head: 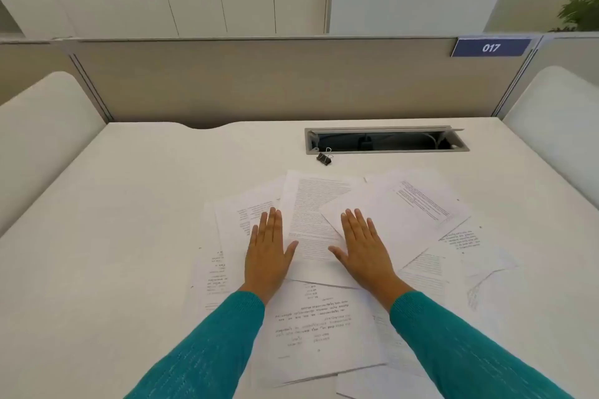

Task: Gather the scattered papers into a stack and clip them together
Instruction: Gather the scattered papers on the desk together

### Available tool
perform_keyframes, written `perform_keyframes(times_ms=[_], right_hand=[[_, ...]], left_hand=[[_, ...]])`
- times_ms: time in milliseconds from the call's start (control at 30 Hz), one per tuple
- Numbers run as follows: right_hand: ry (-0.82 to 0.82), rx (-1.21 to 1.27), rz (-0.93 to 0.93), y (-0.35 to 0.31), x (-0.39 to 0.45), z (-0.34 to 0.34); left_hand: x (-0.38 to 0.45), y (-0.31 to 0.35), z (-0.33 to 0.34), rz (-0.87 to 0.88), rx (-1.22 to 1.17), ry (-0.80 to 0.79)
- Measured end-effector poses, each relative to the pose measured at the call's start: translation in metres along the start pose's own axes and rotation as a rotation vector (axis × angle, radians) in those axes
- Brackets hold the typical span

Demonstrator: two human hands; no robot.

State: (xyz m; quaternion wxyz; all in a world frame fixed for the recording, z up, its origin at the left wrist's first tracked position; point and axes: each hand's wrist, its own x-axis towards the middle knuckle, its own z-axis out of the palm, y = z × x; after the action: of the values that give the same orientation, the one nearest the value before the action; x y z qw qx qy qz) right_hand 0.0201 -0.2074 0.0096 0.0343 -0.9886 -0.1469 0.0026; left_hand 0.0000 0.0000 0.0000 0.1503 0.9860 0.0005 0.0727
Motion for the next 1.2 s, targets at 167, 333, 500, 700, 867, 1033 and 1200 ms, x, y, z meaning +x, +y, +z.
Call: perform_keyframes(times_ms=[167, 333, 500, 700, 867, 1033, 1200], right_hand=[[-0.046, -0.047, -0.054, 0.003, -0.018, 0.019], [-0.052, -0.016, 0.039, 0.006, -0.025, 0.029], [-0.05, 0.034, 0.08, 0.007, -0.026, 0.03], [-0.043, 0.092, 0.084, 0.007, -0.027, 0.029], [-0.039, 0.103, 0.083, 0.008, -0.028, 0.03], [-0.051, 0.106, 0.085, 0.008, -0.029, 0.032], [-0.042, 0.11, 0.078, 0.009, -0.027, 0.03]], left_hand=[[-0.016, -0.007, 0.01, -0.028, 0.009, -0.05], [-0.019, -0.008, 0.011, -0.01, -0.009, -0.026], [-0.024, -0.016, 0.014, -0.019, -0.001, -0.068], [-0.036, -0.023, 0.019, -0.117, -0.032, -0.027], [-0.037, -0.023, 0.021, -0.124, -0.054, -0.013], [-0.035, -0.025, 0.021, -0.111, -0.051, -0.005], [-0.033, -0.025, 0.021, -0.105, -0.076, -0.015]])
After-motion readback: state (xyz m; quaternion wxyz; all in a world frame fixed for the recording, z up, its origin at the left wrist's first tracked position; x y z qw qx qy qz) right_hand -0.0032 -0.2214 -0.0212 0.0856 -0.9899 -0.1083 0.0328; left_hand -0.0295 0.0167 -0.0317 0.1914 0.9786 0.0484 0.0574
